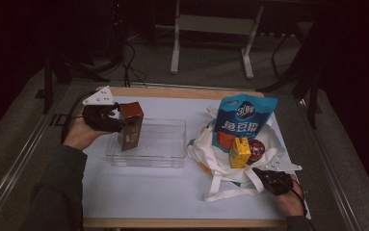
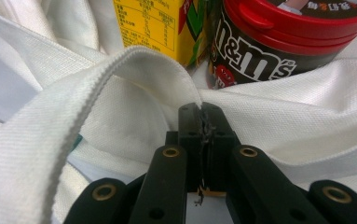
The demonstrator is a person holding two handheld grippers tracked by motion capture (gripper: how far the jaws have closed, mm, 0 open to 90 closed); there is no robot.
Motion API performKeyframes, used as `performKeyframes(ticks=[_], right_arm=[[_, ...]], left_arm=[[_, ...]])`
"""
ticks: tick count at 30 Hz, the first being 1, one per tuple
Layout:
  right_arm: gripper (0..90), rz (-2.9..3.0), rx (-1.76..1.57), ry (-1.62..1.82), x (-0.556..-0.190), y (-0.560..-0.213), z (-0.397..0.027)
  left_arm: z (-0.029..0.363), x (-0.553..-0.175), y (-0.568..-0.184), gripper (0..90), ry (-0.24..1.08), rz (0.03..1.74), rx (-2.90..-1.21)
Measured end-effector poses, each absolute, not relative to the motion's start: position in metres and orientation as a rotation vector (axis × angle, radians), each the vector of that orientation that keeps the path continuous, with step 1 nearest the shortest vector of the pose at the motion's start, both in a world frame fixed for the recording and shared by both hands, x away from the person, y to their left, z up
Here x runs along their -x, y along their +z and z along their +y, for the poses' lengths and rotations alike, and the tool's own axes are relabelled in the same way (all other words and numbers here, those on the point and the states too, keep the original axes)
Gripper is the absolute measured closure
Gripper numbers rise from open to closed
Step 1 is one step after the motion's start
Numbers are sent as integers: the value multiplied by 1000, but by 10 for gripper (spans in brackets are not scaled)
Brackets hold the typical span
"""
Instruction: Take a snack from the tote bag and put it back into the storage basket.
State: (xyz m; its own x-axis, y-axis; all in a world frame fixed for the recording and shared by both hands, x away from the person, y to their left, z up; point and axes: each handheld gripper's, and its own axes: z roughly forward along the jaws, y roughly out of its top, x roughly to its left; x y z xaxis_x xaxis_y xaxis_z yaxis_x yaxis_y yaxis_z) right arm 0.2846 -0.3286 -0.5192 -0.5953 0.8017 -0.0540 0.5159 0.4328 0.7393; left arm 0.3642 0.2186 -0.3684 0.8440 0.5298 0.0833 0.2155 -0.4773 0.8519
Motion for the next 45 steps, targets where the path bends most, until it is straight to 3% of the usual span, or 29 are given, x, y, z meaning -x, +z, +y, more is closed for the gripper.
performKeyframes(ticks=[9, 24, 45], right_arm=[[878, 2291, -1119, 978, -285, -519, -329], [879, 2290, -1120, 978, -284, -519, -329], [878, 2291, -1117, 981, -285, -519, -329]], left_arm=[[211, -369, -380, 429, 395, 545, -2161], [181, -380, -389, 424, 240, 453, -2317], [124, -388, -407, 399, 131, 348, -2354]])
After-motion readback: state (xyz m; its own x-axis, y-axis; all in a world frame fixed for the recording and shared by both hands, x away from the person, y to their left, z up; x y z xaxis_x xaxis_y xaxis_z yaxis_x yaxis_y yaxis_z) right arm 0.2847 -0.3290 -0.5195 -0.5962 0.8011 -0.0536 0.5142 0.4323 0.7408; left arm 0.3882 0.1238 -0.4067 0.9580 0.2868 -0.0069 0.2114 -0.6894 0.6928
